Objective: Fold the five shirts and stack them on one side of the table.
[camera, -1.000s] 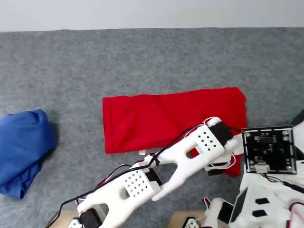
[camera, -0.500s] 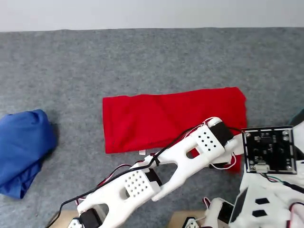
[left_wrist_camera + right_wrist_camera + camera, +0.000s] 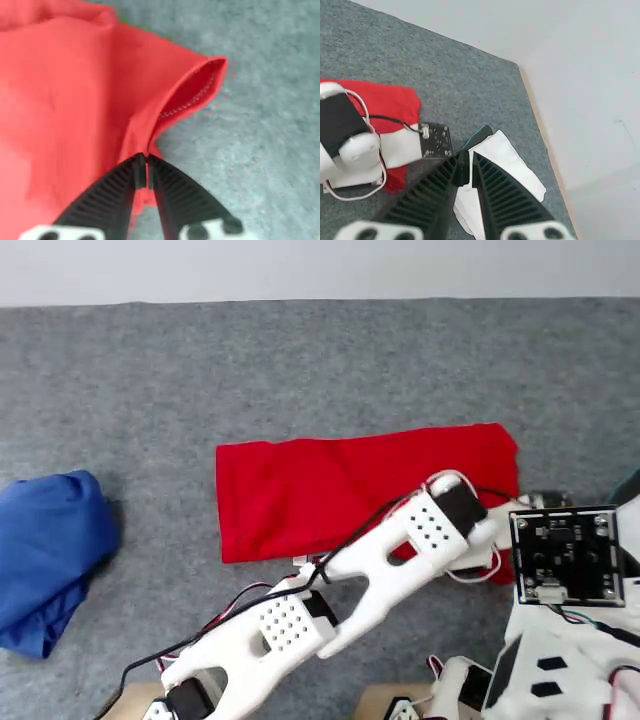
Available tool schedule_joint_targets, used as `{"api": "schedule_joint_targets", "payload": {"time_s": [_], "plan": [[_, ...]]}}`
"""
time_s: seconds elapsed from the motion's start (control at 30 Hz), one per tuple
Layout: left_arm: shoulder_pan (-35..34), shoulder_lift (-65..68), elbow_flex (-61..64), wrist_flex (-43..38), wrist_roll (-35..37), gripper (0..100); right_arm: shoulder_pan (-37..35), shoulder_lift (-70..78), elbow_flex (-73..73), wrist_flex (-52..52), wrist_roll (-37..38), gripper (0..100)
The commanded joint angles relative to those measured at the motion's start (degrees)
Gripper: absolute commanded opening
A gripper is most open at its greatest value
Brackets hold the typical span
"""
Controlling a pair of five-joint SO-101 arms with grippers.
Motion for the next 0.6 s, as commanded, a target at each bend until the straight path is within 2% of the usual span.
{"api": "schedule_joint_targets", "payload": {"time_s": [0.0, 0.27, 0.57], "plan": [[-1.76, -0.88, -2.95, -0.26, -0.09, 1, 0.66, -0.31, 0.26, 1.98, 0.62, 2.2], [-7.21, -0.53, -8.13, -1.41, -0.18, 1, 0.66, -0.31, 0.26, 1.98, 0.62, 2.2], [-11.6, -0.44, -4.09, -8.18, -0.44, 1, 0.66, -0.13, 0.26, 1.98, 0.62, 2.2]]}}
